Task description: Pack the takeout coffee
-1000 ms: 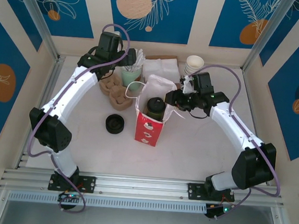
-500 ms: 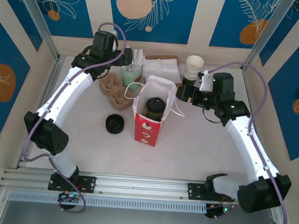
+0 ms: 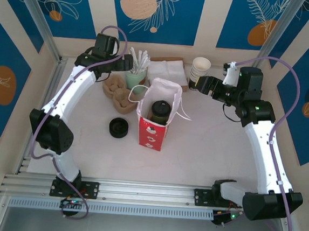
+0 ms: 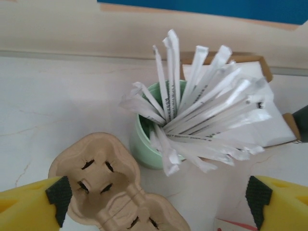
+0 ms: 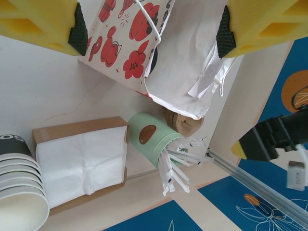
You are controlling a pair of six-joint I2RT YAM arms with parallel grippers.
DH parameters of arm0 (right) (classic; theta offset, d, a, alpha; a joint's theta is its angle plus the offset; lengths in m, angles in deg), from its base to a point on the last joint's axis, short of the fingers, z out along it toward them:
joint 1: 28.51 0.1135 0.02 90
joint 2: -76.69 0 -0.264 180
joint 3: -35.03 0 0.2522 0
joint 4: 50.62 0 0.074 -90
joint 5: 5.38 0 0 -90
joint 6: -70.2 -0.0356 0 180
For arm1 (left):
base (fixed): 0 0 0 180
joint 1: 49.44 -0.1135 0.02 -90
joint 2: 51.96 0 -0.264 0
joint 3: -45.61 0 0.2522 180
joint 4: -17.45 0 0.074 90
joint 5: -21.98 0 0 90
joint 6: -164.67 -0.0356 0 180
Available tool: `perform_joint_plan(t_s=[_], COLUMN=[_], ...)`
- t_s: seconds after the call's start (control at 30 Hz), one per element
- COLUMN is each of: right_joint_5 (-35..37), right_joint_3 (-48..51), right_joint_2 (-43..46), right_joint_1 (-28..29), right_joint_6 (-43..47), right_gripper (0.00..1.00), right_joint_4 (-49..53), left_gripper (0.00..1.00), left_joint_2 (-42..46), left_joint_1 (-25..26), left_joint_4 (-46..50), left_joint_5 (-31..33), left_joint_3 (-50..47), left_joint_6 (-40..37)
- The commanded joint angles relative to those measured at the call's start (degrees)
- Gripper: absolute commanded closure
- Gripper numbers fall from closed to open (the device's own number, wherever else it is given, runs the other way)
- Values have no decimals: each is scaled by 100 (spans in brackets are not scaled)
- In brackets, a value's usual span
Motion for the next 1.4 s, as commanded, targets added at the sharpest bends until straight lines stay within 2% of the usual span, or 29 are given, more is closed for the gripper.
perform_joint_plan(t_s=[0.0, 0.33, 0.5, 0.63, 1.37], right_joint_5=[21, -39, 29, 40, -82], right_joint_3=[-100, 167, 229, 259, 256], right_joint_2=[-26, -20, 3, -7, -199], right_joint_1=[-49, -81, -89, -96, -228], right_joint_6=[211, 273, 304, 343, 350], right_gripper=[29, 36, 37, 38, 38], right_joint_4=[-146, -524, -540, -567, -509], left_gripper=[12, 31, 38, 45, 51], left_joint_2=[-354, -1521, -1584, -1616, -2046], left_joint_1=[-163, -276, -277, -277, -313], left_joint_4=[83, 242, 376, 433, 330], left_joint_5=[-311, -275, 180, 271, -189], left_joint_3=[412, 1976, 2059, 2000, 2082], left_joint_6=[-78, -261, -4, 221, 436])
